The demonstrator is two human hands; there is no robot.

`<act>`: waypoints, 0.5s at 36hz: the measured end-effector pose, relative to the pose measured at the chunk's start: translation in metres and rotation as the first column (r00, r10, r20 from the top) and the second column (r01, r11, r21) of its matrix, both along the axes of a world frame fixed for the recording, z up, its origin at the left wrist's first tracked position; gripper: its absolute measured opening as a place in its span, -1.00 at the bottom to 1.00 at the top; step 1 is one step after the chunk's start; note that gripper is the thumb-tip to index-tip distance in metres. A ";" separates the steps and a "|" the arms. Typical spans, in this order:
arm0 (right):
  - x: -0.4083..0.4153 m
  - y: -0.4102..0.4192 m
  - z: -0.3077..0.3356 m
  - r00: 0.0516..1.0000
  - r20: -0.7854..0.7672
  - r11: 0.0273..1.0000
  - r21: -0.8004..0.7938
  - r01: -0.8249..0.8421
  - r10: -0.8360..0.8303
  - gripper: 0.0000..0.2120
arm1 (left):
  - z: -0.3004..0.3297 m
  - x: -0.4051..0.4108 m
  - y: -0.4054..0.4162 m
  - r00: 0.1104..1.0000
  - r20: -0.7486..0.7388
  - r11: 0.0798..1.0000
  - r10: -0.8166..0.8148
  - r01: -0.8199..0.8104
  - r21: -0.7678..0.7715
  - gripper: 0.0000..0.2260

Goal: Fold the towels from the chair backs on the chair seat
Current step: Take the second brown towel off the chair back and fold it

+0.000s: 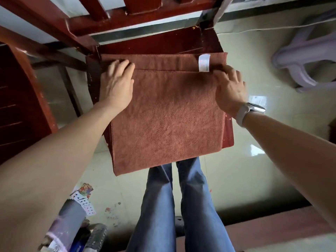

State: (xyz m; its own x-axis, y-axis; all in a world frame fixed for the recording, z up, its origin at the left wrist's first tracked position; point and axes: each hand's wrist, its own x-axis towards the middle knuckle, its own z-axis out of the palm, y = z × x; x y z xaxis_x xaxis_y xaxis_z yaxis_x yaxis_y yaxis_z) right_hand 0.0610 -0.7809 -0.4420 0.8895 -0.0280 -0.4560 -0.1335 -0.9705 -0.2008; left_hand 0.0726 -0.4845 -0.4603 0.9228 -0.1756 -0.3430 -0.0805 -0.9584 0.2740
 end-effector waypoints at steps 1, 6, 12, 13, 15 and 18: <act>0.004 -0.002 -0.001 1.000 0.001 1.000 -0.005 -0.005 0.005 -0.52 | -0.001 0.003 0.001 1.000 0.015 1.000 -0.007 0.007 0.015 -0.63; 0.014 -0.005 -0.002 1.000 0.012 1.000 -0.020 -0.007 0.007 -0.64 | 0.004 0.012 0.004 0.997 0.069 0.996 -0.028 0.022 0.085 -0.74; 0.021 -0.013 0.003 0.999 0.038 0.996 0.086 0.022 -0.025 -0.76 | 0.011 0.018 0.015 0.997 0.077 1.000 0.009 -0.011 0.020 -0.83; 0.022 -0.014 0.005 0.997 0.069 0.995 0.095 0.010 -0.017 -0.77 | 0.011 0.020 0.016 0.998 0.067 1.000 0.015 -0.015 0.000 -0.84; 0.027 -0.015 0.006 0.994 0.103 0.995 0.092 -0.041 0.031 -0.74 | 0.010 0.023 0.016 0.999 0.025 1.000 0.020 -0.020 -0.019 -0.87; 0.038 -0.014 0.000 0.988 0.054 0.988 0.062 -0.145 0.142 -0.68 | 0.003 0.028 0.017 0.998 -0.048 0.999 0.032 -0.032 -0.005 -0.85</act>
State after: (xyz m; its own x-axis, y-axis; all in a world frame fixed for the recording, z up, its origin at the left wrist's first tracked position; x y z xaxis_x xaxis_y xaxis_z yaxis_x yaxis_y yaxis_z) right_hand 0.0986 -0.7951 -0.4419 0.9036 0.1297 -0.4083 0.0175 -0.9634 -0.2673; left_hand 0.1008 -0.4672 -0.4568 0.9103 -0.1484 -0.3865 -0.0365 -0.9587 0.2819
